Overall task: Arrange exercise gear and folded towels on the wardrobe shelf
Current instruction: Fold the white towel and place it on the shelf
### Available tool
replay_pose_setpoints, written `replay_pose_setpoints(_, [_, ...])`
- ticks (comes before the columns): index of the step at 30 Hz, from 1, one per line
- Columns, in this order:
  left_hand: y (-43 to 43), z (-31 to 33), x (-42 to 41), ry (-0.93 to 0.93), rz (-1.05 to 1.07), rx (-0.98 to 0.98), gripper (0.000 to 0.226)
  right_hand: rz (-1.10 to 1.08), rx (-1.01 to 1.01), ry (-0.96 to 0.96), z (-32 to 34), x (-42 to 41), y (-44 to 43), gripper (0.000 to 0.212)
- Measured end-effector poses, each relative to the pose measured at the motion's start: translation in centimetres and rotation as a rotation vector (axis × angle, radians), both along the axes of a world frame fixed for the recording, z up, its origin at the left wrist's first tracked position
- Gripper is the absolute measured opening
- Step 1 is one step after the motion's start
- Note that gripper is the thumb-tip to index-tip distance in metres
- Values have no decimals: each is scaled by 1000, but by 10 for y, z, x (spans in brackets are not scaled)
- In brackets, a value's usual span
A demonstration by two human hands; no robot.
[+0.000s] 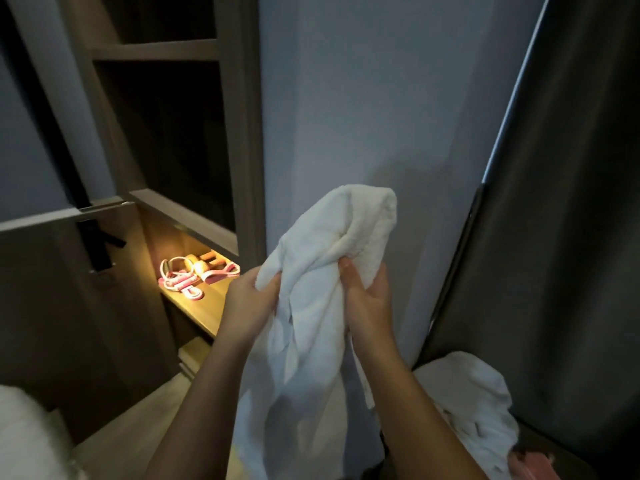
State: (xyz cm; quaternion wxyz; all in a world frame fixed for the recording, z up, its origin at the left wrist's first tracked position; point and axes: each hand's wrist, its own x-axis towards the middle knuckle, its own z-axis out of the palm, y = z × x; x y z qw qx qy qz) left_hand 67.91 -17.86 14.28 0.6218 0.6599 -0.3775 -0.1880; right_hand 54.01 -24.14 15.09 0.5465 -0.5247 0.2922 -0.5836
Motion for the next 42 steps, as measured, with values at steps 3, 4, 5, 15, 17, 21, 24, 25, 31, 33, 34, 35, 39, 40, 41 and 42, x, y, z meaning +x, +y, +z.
replay_pose_setpoints(3, [-6, -11, 30, 43, 56, 41, 17, 50, 30, 23, -18, 33, -14, 31])
replay_pose_setpoints(4, [-9, -15, 40, 68, 77, 48, 16, 69, 33, 38, -23, 45, -19, 30])
replay_pose_setpoints(5, [-10, -19, 50, 87, 95, 54, 16, 85, 30, 49, -29, 57, -24, 31])
replay_pose_setpoints(15, [-40, -52, 195, 89, 135, 119, 13, 180, 57, 120, -71, 199, -74, 39])
replay_pose_setpoints(17, [-48, -57, 226, 102, 147, 134, 18, 164, 35, 132, -73, 229, -78, 53])
replay_pose_setpoints(21, [-53, -67, 284, 102, 168, 166, 16, 207, -7, 170, -76, 281, -87, 60])
replay_pose_setpoints(24, [-55, -73, 321, 113, 169, 200, 18, 242, -8, 215, -79, 314, -89, 57])
replay_pose_setpoints(25, [-56, -75, 334, 109, 160, 209, 21, 251, -10, 222, -82, 325, -91, 56])
replay_pose_setpoints(31, [-78, -89, 421, 54, 73, 254, 33, 223, 48, 307, -97, 392, -106, 31])
replay_pose_setpoints(33, [-90, -93, 454, 34, -8, 278, 32, 160, 74, 309, -106, 419, -112, 25])
replay_pose_setpoints(34, [-97, -96, 471, 48, -59, 287, 31, 131, 84, 312, -110, 433, -115, 25])
replay_pose_setpoints(35, [-103, -98, 487, 73, -113, 302, 31, 102, 94, 318, -112, 447, -118, 24])
replay_pose_setpoints(39, [-125, -110, 544, 97, -313, 414, 31, -20, 143, 347, -126, 496, -121, 28])
replay_pose_setpoints(40, [-129, -114, 554, 92, -357, 429, 30, -49, 156, 349, -129, 504, -119, 28])
replay_pose_setpoints(41, [-132, -120, 564, 91, -396, 433, 29, -76, 165, 348, -132, 512, -117, 27])
replay_pose_setpoints(42, [-135, -125, 573, 90, -429, 440, 28, -96, 176, 349, -134, 519, -115, 26])
